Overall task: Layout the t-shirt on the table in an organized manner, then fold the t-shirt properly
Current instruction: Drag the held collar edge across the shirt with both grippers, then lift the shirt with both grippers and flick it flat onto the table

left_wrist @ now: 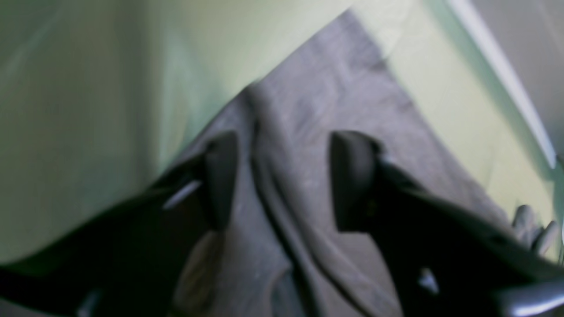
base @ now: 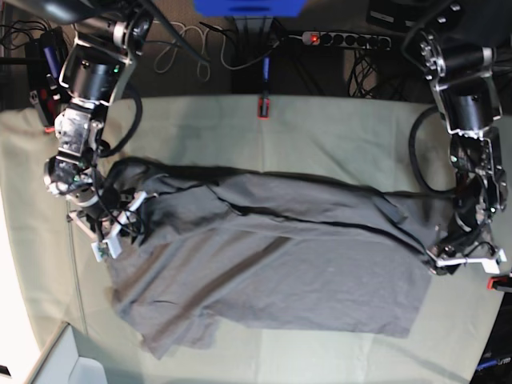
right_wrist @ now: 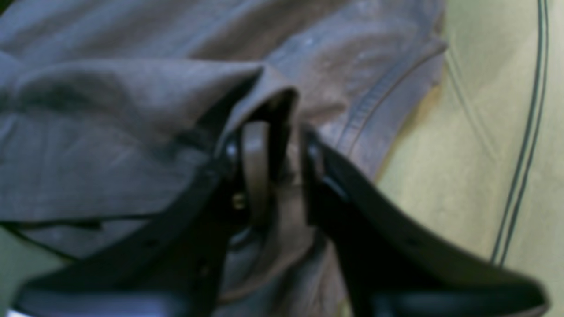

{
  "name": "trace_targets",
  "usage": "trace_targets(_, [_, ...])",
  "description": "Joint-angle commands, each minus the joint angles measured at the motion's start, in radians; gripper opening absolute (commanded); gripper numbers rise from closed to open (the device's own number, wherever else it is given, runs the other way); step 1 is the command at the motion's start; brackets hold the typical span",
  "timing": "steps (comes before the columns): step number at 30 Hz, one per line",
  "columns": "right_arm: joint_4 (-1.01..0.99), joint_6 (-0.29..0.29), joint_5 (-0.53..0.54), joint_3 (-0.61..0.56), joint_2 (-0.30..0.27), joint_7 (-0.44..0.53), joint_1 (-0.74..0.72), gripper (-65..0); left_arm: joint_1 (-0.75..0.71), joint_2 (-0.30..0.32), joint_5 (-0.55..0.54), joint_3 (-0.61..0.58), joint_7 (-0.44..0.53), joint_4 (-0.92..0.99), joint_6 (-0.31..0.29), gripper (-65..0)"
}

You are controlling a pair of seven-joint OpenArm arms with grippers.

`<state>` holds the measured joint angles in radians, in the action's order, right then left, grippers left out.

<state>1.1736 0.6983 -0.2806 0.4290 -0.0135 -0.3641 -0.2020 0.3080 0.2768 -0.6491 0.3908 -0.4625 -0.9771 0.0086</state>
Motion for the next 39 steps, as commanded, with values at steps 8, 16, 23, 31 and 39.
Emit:
trace_targets(8, [0.197,0.0,0.019,0.127,0.03,0.024,0.049,-37.7,-0.08,0.019,-0.013,0.032,0.026,-0.039,-0.005,-26.2])
trace_targets(16, [0.289,0.0,0.021,0.13,0.063,0.027,0.183,-37.6,-0.138,0.009,-0.008,0.145,0.028,0.022,-0.011,-26.1])
trace_targets(23, [0.289,0.0,0.021,0.13,0.07,0.027,0.24,-37.6,-0.088,0.008,-0.008,0.145,0.028,0.114,-0.012,-26.1])
trace_targets(31, [0.289,0.0,0.021,0.132,0.068,0.027,0.26,-37.6,-0.068,0.008,-0.008,0.145,0.044,0.146,-0.012,-47.9])
trace_targets(39, [0.282,0.0,0.019,0.127,0.07,0.026,0.252,-37.6,-0.076,0.019,-0.01,0.152,0.098,0.146,-0.012,-65.0])
